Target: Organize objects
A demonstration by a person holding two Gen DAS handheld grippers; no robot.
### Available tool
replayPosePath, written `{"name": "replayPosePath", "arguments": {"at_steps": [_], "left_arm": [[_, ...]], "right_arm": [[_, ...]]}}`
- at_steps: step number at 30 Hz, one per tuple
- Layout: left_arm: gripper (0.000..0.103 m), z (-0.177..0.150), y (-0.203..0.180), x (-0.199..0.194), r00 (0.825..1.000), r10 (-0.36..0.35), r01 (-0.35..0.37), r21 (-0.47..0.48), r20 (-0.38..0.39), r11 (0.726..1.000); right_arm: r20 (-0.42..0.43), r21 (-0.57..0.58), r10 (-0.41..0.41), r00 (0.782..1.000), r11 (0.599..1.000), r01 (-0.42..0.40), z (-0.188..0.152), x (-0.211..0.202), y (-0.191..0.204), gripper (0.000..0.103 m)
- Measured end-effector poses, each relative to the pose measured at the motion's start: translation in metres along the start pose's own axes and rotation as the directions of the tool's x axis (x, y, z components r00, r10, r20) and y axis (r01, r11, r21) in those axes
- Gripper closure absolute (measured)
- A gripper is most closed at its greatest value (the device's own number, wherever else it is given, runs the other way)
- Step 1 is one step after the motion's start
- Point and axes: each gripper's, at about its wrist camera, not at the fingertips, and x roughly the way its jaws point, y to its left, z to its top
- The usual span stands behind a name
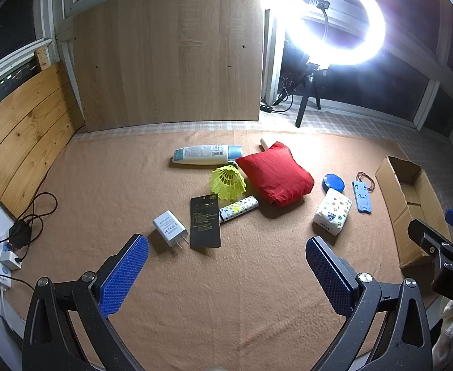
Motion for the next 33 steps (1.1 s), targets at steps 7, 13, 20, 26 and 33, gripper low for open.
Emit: {"name": "replayPosePath", "arguments": {"at_steps": [7, 13, 20, 26, 33], "left_arm": [[0.000, 0.0002, 0.0000, 0.0005, 1.000, -0.002, 0.002, 0.001, 0.000, 1.000], [0.000, 0.0016, -0.0012, 0.0024, 1.000, -0.003, 0.003, 0.005, -0.004, 1.000], [0.000, 0.0017, -0.0019, 0.0030, 1.000, -0.004, 0.004, 0.006, -0.005, 1.000], [0.000, 0.0015, -0.0018, 0.0030, 1.000, -0.004, 0.004, 0.007, -0.005, 1.000], [0.000, 0.0023, -0.0045, 0.0062, 1.000, -0.007, 0.007, 0.010, -0.008, 1.000]], "right_arm": [[-0.001, -0.001, 0.000, 1.000, 1.000, 0.000, -0.0003, 0.0005, 0.0002, 0.000], [-0.008, 0.007, 0.000, 1.000, 1.000, 0.000, -0.0004, 0.0039, -0.0013, 0.000], [-0.014, 0.006, 0.001, 1.000, 1.000, -0.001, 0.0004, 0.0051, -0.0013, 0.000], [-0.017, 0.005, 0.001, 1.000, 1.000, 0.000, 0.0006, 0.0057, -0.0007, 0.000], [-0.022, 0.009, -0.002, 1.000, 1.000, 0.002, 0.0005, 0.0077, -0.0004, 0.000]]}}
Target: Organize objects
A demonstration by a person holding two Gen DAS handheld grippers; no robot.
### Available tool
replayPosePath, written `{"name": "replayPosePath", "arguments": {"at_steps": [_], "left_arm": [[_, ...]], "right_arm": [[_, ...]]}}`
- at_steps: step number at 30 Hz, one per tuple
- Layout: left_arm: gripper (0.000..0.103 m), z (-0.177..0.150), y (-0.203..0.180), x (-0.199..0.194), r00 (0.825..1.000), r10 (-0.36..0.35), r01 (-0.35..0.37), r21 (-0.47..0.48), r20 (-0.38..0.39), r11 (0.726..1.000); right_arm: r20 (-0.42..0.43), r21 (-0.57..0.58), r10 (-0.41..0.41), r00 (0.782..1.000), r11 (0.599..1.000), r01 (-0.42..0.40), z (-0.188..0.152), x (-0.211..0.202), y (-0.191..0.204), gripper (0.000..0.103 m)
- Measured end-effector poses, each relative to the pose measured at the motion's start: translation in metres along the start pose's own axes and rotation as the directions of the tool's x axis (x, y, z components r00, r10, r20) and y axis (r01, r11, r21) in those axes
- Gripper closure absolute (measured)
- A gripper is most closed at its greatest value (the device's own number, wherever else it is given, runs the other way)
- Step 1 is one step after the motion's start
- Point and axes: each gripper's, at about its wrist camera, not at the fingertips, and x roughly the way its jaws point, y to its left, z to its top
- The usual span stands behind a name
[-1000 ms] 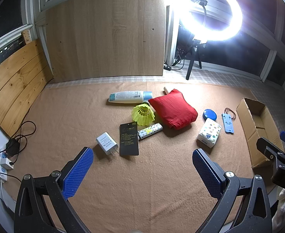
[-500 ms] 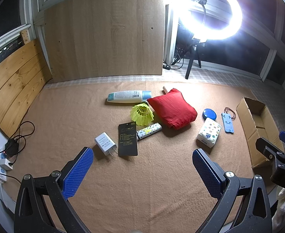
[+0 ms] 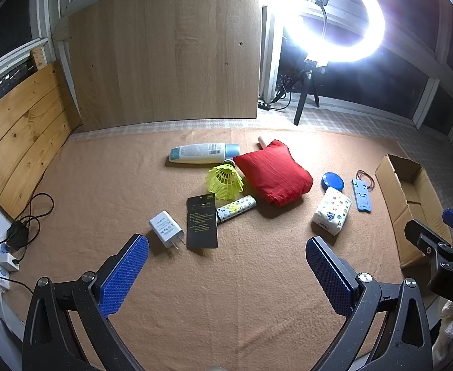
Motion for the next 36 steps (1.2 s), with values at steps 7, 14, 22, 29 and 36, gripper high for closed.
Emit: {"name": "replayPosePath", "arguments": {"at_steps": [7, 14, 22, 29, 36], "left_arm": [[0.000, 0.001, -0.003, 0.005, 1.000, -0.003, 0.003, 0.006, -0.004, 1.000], [0.000, 0.003, -0.005, 0.014, 1.000, -0.010, 0.011, 0.016, -0.017, 1.000], [0.000, 0.007, -0.008, 0.026, 0.999, -0.029, 0.030, 0.024, -0.029, 0.999], [0.000, 0.010, -0.011, 0.039, 0.996, -0.074, 0.075, 0.024, -0.046, 0.997], [0.000, 0.013, -0.014, 0.055, 0.993, -0.094, 0.096, 0.033, -0.066, 0.995]], "right_arm": [[-0.017, 0.004, 0.001, 1.000, 1.000, -0.001, 0.001, 0.007, -0.002, 0.000], [-0.036, 0.015, 0.006, 0.999, 1.000, -0.005, 0.002, 0.016, -0.006, 0.000], [-0.053, 0.029, 0.033, 0.998, 0.999, -0.031, 0.004, 0.025, -0.009, 0.000], [-0.078, 0.066, 0.084, 0.993, 0.995, -0.079, 0.008, 0.037, -0.016, 0.000], [-0.108, 0.110, 0.147, 0.983, 0.985, -0.136, 0.018, 0.057, -0.027, 0.000]]}}
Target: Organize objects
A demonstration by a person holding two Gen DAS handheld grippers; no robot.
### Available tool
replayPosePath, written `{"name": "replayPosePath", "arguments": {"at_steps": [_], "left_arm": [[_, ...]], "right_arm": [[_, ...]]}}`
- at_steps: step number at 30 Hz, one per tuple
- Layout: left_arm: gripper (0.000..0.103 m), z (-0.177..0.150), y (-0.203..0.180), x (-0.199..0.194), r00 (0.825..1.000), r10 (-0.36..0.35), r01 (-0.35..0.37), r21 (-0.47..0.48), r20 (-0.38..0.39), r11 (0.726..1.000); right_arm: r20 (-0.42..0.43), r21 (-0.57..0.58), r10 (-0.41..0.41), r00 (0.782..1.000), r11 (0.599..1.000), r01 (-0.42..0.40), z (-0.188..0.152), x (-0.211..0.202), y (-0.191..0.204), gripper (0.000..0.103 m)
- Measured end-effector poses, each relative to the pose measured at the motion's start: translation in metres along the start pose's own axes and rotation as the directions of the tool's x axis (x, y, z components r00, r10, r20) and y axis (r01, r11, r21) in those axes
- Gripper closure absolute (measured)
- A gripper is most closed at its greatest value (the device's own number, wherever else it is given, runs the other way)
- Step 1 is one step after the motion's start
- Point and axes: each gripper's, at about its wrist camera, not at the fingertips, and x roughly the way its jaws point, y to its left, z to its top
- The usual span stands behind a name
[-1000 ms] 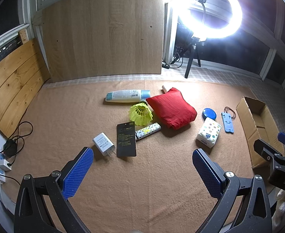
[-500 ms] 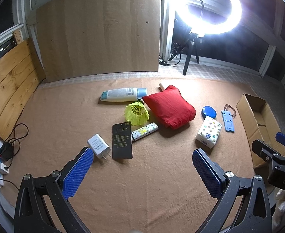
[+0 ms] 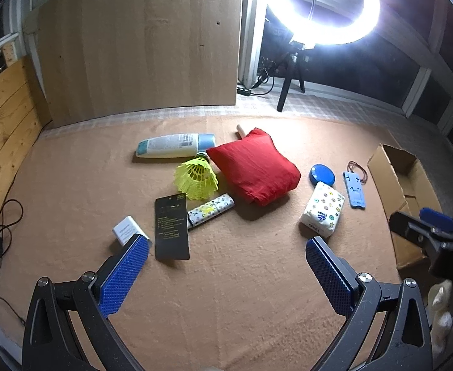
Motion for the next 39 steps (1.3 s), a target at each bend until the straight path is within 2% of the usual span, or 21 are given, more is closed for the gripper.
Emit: {"name": "replayPosePath", "arguments": {"at_steps": [5, 12, 15, 18, 21, 26, 31, 33, 37, 39], "left_arm": [[0.000, 0.010, 0.002, 0.010, 1.000, 0.006, -0.006, 0.001, 0.009, 1.000], [0.000, 0.044, 0.014, 0.038, 1.000, 0.003, -0.003, -0.035, 0.008, 0.999], [0.000, 0.065, 0.019, 0.057, 1.000, 0.003, -0.002, -0.049, 0.009, 0.999], [0.002, 0.083, 0.019, 0.076, 1.000, -0.011, 0.010, -0.048, -0.004, 0.999], [0.009, 0.102, 0.022, 0.099, 1.000, -0.011, 0.011, -0.058, -0.014, 0.998], [0.025, 0.124, 0.022, 0.138, 0.997, -0.059, 0.053, -0.104, -0.057, 0.993], [0.034, 0.138, 0.013, 0.172, 0.991, -0.089, 0.080, -0.092, -0.099, 0.993], [0.042, 0.142, 0.011, 0.185, 0.987, -0.101, 0.090, -0.096, -0.121, 0.991], [0.052, 0.144, 0.011, 0.204, 0.972, -0.172, 0.151, -0.134, -0.162, 0.979], [0.056, 0.141, 0.006, 0.211, 0.963, -0.191, 0.171, -0.118, -0.188, 0.978]], "right_arm": [[-0.006, -0.008, 0.039, 0.999, 0.999, -0.039, 0.020, 0.016, -0.003, 0.000], [-0.058, 0.003, 0.112, 0.992, 0.994, -0.112, 0.053, 0.054, -0.003, 0.001], [-0.094, 0.011, 0.136, 0.986, 0.991, -0.136, 0.064, 0.076, -0.002, 0.005], [-0.131, 0.024, 0.179, 0.975, 0.984, -0.177, 0.073, 0.097, 0.001, 0.017], [-0.162, 0.012, 0.188, 0.969, 0.982, -0.189, 0.078, 0.115, 0.006, 0.027], [-0.221, 0.030, 0.233, 0.947, 0.972, -0.232, 0.079, 0.142, 0.009, 0.041], [-0.246, 0.067, 0.270, 0.931, 0.963, -0.262, 0.080, 0.159, 0.009, 0.042], [-0.256, 0.067, 0.274, 0.927, 0.962, -0.266, 0.081, 0.165, 0.010, 0.042], [-0.277, 0.059, 0.290, 0.916, 0.957, -0.285, 0.080, 0.172, 0.017, 0.042], [-0.292, 0.049, 0.298, 0.909, 0.954, -0.297, 0.078, 0.175, 0.020, 0.042]]}}
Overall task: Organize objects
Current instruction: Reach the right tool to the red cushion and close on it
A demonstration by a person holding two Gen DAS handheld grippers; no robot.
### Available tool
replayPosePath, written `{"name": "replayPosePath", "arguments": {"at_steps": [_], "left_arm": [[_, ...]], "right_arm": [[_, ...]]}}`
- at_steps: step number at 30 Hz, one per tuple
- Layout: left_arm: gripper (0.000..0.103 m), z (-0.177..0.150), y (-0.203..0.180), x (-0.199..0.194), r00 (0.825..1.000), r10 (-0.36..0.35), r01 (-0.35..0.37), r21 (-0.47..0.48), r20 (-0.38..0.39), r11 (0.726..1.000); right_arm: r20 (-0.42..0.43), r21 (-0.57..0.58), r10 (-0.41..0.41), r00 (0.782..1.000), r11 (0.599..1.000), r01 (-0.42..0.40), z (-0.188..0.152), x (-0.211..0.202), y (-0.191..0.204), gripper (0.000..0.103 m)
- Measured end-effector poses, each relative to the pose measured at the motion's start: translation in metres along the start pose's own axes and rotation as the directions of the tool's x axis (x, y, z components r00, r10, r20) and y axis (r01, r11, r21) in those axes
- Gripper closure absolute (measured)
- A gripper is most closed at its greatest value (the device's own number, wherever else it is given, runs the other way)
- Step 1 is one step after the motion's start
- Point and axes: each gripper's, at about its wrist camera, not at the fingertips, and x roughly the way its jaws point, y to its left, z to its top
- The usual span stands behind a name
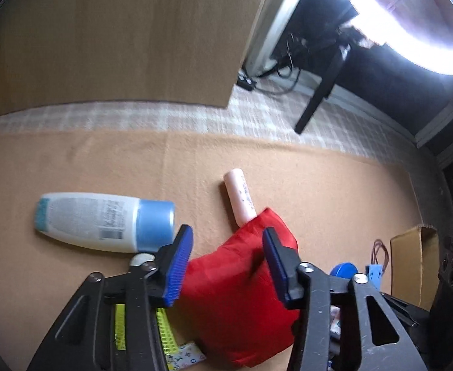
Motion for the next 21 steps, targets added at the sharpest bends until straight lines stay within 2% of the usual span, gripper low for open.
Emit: {"name": "replayPosePath", "arguments": {"at_steps": [5, 13, 21], "left_arm": [[0.060, -0.009, -0.004, 0.009, 0.997, -0.066, 0.067, 0.034, -0.039, 0.997], [0.060, -0.034, -0.012, 0.006, 0.992, -0.090, 0.097, 0.081, -0.085, 0.992], [0.061, -0.083, -0.022, -0.011, 0.986, -0.104, 0.120, 0.120, -0.133, 0.986]], "right_arm": [[-0.037, 0.004, 0.030, 0.999, 1.000, -0.030, -0.007, 0.007, 0.000, 0.048], [-0.053, -0.040, 0.039, 0.998, 0.998, -0.041, -0.031, -0.002, 0.008, 0.051], [-0.077, -0.087, 0.041, 0.996, 0.995, -0.048, -0.063, -0.012, 0.019, 0.055]]}}
